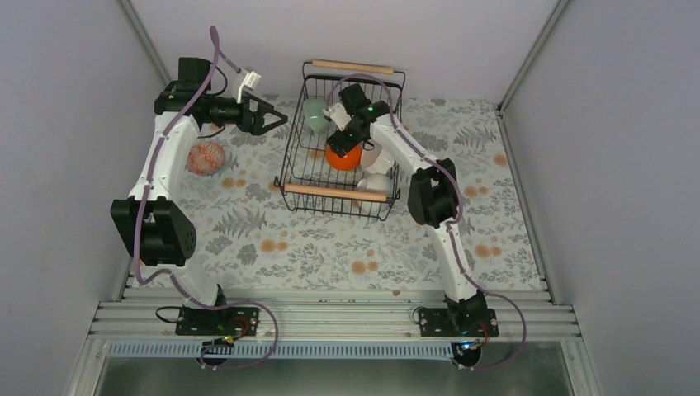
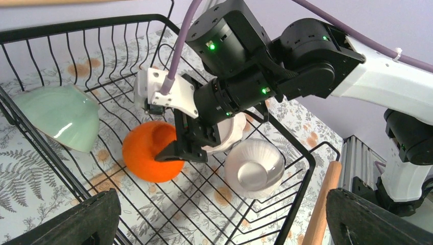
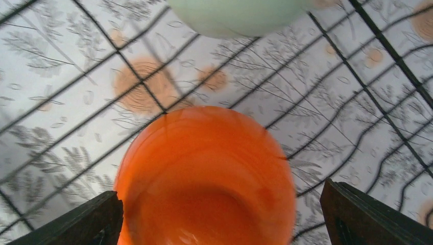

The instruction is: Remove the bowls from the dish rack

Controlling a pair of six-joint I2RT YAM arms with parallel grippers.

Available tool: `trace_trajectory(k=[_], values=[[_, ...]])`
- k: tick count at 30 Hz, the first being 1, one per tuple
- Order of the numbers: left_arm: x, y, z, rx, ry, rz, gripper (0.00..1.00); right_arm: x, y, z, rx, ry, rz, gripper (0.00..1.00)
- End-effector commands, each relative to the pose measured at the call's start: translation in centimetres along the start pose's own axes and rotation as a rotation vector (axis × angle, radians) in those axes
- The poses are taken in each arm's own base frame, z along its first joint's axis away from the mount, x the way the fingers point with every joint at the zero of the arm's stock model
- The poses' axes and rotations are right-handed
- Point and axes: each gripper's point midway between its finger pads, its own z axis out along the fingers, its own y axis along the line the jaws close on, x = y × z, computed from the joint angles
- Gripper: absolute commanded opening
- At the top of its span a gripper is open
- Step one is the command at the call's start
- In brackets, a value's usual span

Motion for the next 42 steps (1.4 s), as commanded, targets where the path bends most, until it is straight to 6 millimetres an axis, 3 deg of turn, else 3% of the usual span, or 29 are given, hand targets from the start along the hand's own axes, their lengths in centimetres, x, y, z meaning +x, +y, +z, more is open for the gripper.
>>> trace_trajectory(k=[1,6,14,23,30,34,42], values=[[-0.9,-1.5,-0.8,0.008,-0.030,0.046,1.00,1.1,-3.0,0.5,0.074,0.027,0.018,0.95],[-0.9,-1.4,-0.8,0.004,-0.030,0.046,1.00,0.4,-4.1,-0.4,0.111,0.002,0.020,0.96],[-0.9,-1.4,-0.9,0.001,-0.033,0.049,1.00,-1.1,-3.2,-3.6,0.101,-0.040,0.000,0.96],[-1.0,-1.5,-1.0,-0.005,-0.036,0.054,1.00,-2.2,2.7,-5.6,0.052,-0.029,-0.126,0.97],[-0.8,-1.0,-1.3,-0.011,-0.036,0.043,1.00,-0.5,5.4,-4.7,-0.004,0.056,-0.153,0.98],[-0.8,-1.0,-1.4,-0.012,-0.040,0.044,1.00,0.9,5.1,-3.8,0.021,0.103,-0.155,0.98],[-0.7,-0.9,-1.3,-0.009,-0.040,0.039,1.00,1.1,4.3,-2.8,0.103,0.114,-0.185,0.99]])
